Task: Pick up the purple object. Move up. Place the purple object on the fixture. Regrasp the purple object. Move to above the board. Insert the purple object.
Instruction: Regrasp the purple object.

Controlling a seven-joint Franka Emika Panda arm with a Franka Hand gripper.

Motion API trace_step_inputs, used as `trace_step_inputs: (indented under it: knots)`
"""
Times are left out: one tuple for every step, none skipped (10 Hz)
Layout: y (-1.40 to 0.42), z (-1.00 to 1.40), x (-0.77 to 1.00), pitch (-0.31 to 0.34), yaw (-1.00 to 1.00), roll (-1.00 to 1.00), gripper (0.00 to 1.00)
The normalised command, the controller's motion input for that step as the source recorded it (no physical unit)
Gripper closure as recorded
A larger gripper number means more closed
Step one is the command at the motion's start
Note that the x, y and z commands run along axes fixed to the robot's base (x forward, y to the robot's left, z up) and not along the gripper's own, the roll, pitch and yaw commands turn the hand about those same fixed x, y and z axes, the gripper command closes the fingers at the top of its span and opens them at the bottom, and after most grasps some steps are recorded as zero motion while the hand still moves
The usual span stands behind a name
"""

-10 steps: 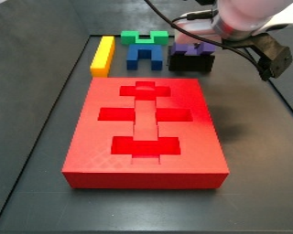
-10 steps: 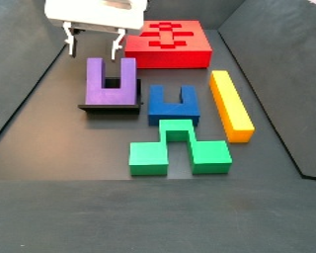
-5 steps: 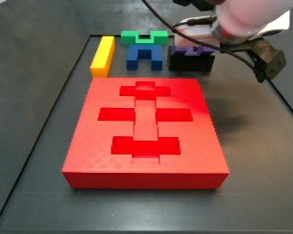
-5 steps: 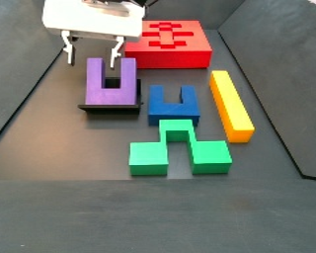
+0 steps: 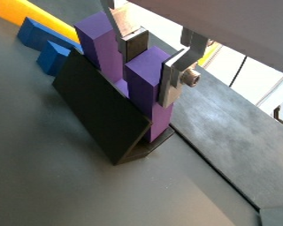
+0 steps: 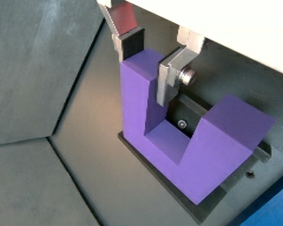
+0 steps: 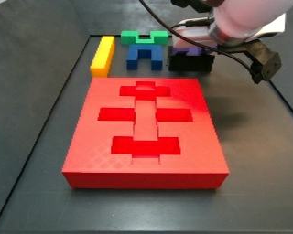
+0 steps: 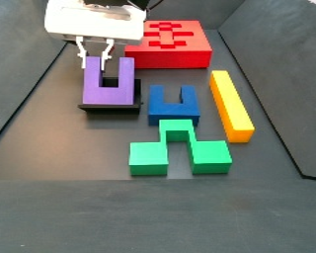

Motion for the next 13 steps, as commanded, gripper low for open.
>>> trace_step_inputs:
  knots:
    - [0.0,0.0,0.0,0.0,0.0,0.0,1.0]
    - [0.0,0.0,0.0,0.0,0.0,0.0,1.0]
    - [0.0,0.0,0.0,0.0,0.0,0.0,1.0]
    - [0.0,0.0,0.0,0.0,0.0,0.0,1.0]
    - [0.0,0.0,0.0,0.0,0.0,0.0,1.0]
    - [0.0,0.0,0.0,0.0,0.0,0.0,1.0]
    - [0.0,0.0,0.0,0.0,0.0,0.0,1.0]
    - [0.0,0.0,0.0,0.0,0.0,0.0,1.0]
    - [0.0,0.0,0.0,0.0,0.0,0.0,1.0]
    - [0.0,0.0,0.0,0.0,0.0,0.0,1.0]
    - [0.0,0.0,0.0,0.0,0.0,0.0,1.0]
    - [0.0,0.0,0.0,0.0,0.0,0.0,1.0]
    - [0.0,0.0,0.0,0.0,0.0,0.0,1.0]
